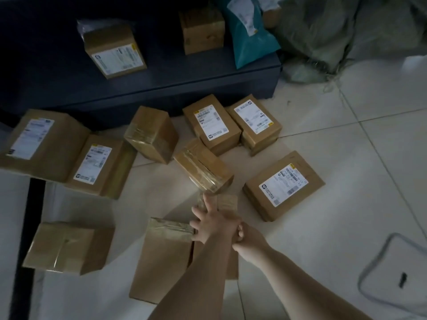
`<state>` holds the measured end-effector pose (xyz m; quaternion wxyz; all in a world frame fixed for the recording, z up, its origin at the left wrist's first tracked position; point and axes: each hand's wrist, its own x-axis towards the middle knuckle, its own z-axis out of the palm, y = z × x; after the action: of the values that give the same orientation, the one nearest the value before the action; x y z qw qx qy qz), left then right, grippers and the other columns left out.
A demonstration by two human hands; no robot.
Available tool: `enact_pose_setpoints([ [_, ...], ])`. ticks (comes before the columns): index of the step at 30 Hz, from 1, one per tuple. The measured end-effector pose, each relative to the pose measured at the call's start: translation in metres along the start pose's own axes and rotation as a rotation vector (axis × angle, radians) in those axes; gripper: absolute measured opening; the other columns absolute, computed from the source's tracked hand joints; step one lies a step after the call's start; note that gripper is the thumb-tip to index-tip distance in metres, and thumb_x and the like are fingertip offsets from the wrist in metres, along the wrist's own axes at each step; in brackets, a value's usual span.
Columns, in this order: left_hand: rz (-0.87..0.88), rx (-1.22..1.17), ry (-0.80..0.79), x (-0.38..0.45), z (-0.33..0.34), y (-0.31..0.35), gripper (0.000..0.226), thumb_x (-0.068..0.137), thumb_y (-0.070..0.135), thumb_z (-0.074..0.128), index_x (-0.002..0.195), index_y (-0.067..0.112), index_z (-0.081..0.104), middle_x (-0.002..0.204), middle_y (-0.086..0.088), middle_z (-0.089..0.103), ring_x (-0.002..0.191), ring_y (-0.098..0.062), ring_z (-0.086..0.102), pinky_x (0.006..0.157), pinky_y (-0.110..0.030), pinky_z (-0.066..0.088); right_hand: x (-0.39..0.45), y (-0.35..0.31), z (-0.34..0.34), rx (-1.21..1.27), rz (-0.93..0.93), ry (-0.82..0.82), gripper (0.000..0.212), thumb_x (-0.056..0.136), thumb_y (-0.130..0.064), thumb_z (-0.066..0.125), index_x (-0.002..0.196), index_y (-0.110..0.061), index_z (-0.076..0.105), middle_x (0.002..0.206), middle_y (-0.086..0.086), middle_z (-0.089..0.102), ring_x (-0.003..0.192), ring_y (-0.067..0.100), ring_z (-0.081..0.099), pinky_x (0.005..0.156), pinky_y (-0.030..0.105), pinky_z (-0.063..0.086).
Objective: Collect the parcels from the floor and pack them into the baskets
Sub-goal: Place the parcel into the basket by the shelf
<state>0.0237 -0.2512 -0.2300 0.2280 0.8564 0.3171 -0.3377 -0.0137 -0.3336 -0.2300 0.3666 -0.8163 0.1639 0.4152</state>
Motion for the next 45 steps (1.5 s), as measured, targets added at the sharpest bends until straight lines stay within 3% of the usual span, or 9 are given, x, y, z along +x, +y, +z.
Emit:
enact_pose_setpoints([
  [4,0.007,0.090,0.005,-0.026,-0.038,0.009,0.117,0.060,0.054,0.073,0.143,0.039,-0.008,0.146,-0.008,0.010,0.129,-0.038,0.024,0.101,-0.060,0.031,-0.044,-0.019,-0.014,0.071,-0.077,0.030,0.031,0.085,-0.006,0.048,0.112,-0.018,0.056,0.091,-0.010,0.062,0.077,0.005,0.056,0.054,0.005,0.041],
  [13,0.051,-0.511,0.059,-0.183,-0.269,0.003,0.086,0.063,0.058,0.068,0.137,0.030,0.035,0.130,-0.007,0.050,0.109,-0.028,0.051,0.093,-0.042,0.046,-0.233,-0.182,-0.119,0.125,-0.223,-0.020,0.032,0.089,-0.013,0.053,0.120,-0.021,0.054,0.110,-0.002,0.056,0.095,0.009,0.054,0.070,0.001,0.036],
  [16,0.055,-0.867,0.041,-0.254,-0.366,0.000,0.053,0.060,0.055,0.068,0.104,0.029,0.057,0.109,-0.003,0.063,0.098,-0.024,0.059,0.094,-0.044,0.048,-0.305,-0.246,-0.164,0.087,-0.266,0.041,0.036,0.088,-0.018,0.052,0.124,-0.022,0.053,0.114,-0.002,0.060,0.098,0.015,0.056,0.085,0.025,0.046],
  [21,0.122,-1.059,0.108,-0.363,-0.517,0.001,0.065,0.072,0.053,0.062,0.132,0.033,0.047,0.121,-0.008,0.060,0.099,-0.027,0.060,0.070,-0.034,0.050,-0.426,-0.347,-0.232,0.246,-0.377,0.067,0.057,0.082,-0.037,0.064,0.133,-0.022,0.044,0.123,-0.007,0.054,0.110,0.019,0.056,0.087,0.032,0.047],
  [24,0.191,-1.159,0.144,-0.421,-0.588,-0.012,0.061,0.076,0.051,0.061,0.131,0.025,0.051,0.117,-0.009,0.065,0.088,-0.025,0.065,0.063,-0.030,0.051,-0.490,-0.406,-0.243,0.407,-0.509,-0.029,0.035,0.089,-0.033,0.058,0.123,-0.026,0.055,0.104,-0.007,0.066,0.093,0.014,0.064,0.077,0.033,0.052],
  [31,0.402,-1.291,0.358,-0.522,-0.691,-0.088,0.052,0.087,0.052,0.053,0.133,0.028,0.051,0.119,0.002,0.065,0.106,-0.020,0.060,0.096,-0.043,0.048,-0.603,-0.517,-0.205,0.469,-0.852,-0.079,0.032,0.092,-0.026,0.056,0.122,-0.035,0.052,0.108,-0.010,0.066,0.095,0.011,0.063,0.071,0.028,0.051],
  [37,0.554,-1.416,0.493,-0.586,-0.721,-0.184,0.053,0.086,0.024,0.064,0.134,0.035,0.046,0.093,0.013,0.074,0.080,-0.006,0.071,0.058,-0.019,0.055,-0.664,-0.580,-0.127,0.418,-1.016,-0.183,0.045,0.090,-0.033,0.059,0.133,-0.030,0.047,0.105,-0.012,0.065,0.094,0.013,0.063,0.072,0.033,0.052],
  [42,0.462,-1.453,0.691,-0.627,-0.728,-0.277,0.071,0.080,0.010,0.068,0.138,0.034,0.036,0.109,0.011,0.066,0.093,-0.014,0.067,0.070,-0.028,0.056,-0.710,-0.616,-0.046,0.374,-1.031,-0.403,0.031,0.088,-0.031,0.062,0.118,-0.031,0.054,0.097,-0.005,0.070,0.079,0.014,0.069,0.056,0.027,0.052],
  [45,0.347,-1.488,0.838,-0.642,-0.727,-0.329,0.070,0.079,0.015,0.071,0.137,0.022,0.033,0.122,0.009,0.053,0.105,-0.018,0.059,0.089,-0.039,0.052,-0.728,-0.625,0.005,0.327,-1.051,-0.469,0.031,0.089,-0.026,0.061,0.119,-0.027,0.054,0.102,-0.002,0.067,0.087,0.017,0.066,0.071,0.034,0.054],
])
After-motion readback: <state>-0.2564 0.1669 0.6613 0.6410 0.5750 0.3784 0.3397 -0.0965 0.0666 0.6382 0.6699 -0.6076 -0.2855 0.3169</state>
